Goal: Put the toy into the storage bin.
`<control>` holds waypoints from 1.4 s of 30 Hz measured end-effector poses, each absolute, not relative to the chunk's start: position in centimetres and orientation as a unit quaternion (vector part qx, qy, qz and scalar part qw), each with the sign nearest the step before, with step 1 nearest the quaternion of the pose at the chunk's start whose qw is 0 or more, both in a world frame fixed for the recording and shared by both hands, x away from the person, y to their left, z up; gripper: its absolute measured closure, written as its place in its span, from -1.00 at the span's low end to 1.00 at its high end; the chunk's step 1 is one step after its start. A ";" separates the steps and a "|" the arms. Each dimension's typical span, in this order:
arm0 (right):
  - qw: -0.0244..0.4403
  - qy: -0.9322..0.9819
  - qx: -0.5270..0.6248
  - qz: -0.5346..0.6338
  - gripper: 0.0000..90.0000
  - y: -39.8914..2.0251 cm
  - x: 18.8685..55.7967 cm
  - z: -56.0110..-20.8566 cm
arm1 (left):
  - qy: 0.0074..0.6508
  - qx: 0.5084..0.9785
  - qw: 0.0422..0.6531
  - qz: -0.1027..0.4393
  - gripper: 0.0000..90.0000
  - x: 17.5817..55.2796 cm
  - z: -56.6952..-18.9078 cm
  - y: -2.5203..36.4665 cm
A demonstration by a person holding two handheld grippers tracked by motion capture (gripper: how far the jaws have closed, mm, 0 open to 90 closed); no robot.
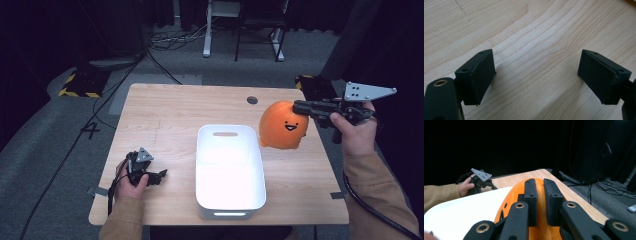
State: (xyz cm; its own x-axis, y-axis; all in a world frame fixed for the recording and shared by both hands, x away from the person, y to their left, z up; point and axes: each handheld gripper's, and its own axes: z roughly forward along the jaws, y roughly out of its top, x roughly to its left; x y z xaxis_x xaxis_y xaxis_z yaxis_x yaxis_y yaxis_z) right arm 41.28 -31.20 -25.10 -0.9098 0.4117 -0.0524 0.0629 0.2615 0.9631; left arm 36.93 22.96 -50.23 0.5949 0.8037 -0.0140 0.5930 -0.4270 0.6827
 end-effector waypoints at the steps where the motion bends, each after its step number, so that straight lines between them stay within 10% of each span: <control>1: 0.148 0.780 0.149 0.589 0.82 -30.9 41.3 -25.0 | 0.421 0.830 0.331 0.159 -0.67 36.9 -50.2 23.0; 42: 0.098 0.791 0.082 0.599 0.82 -19.3 42.1 -24.9 | 0.421 0.830 0.330 0.159 -0.67 36.9 -50.2 23.0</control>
